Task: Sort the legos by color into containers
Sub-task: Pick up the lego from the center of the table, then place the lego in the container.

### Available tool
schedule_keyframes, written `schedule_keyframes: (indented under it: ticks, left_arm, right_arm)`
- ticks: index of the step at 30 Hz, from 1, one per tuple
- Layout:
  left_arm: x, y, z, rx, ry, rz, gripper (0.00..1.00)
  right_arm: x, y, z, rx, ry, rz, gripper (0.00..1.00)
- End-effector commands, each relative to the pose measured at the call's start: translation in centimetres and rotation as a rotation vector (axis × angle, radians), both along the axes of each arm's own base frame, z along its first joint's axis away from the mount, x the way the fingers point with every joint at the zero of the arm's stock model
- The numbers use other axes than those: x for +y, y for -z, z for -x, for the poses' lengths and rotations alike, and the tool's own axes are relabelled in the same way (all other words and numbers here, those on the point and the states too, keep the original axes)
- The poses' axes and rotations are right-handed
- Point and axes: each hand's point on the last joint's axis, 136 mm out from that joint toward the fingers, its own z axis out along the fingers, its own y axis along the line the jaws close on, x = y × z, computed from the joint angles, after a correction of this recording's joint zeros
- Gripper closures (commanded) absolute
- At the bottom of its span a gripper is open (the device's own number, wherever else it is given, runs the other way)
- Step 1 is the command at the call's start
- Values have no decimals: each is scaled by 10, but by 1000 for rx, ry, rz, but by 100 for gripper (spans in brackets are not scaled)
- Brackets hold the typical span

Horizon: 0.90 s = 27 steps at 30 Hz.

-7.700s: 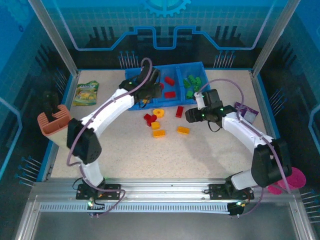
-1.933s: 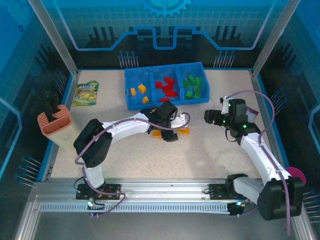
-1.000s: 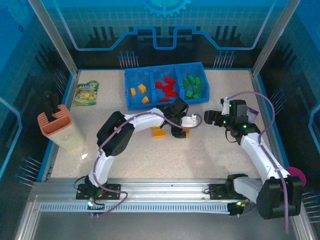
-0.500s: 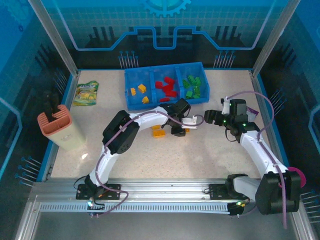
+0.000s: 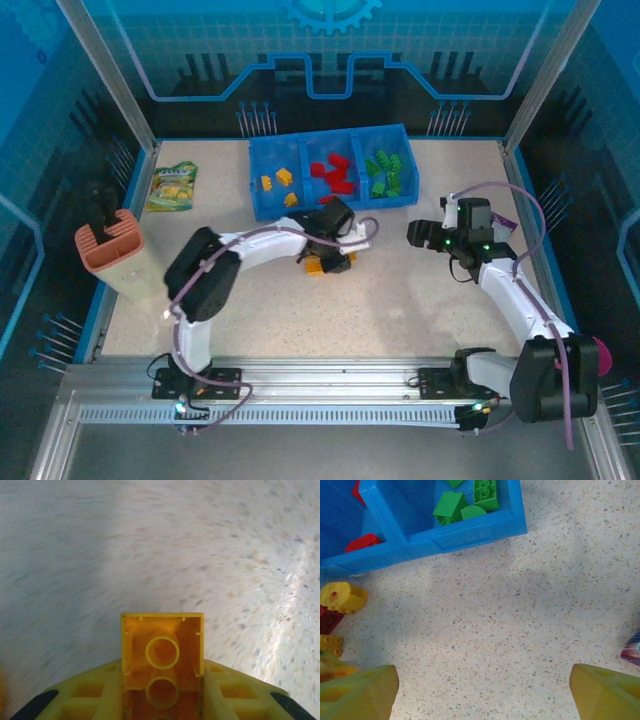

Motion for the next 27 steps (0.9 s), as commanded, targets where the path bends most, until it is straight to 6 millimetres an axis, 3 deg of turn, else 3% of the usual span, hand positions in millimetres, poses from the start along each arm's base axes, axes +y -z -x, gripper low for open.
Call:
schedule_keyframes:
  ticks: [1, 6, 10, 12, 19, 27]
  left_arm:
    - [28, -90, -47, -168, -250, 189, 75]
    - [85, -133, -91, -253, -479, 234, 76]
    - [139, -141, -129, -268, -722, 251, 75]
    - [153, -138, -142, -241, -801, 277, 75]
    - [169, -101, -178, -99, -969, 274, 74]
    - [170, -57, -206, 15, -1040, 222, 72]
  right_arm:
    - [2, 1, -4, -1, -2, -45, 10]
    - [6, 1, -5, 4, -13, -70, 10]
    - [6, -1, -4, 3, -14, -71, 10]
    - [6, -4, -3, -1, -14, -71, 10]
    - [6, -5, 1, 4, -19, -60, 9]
    - [4, -9, 2, 0, -19, -49, 9]
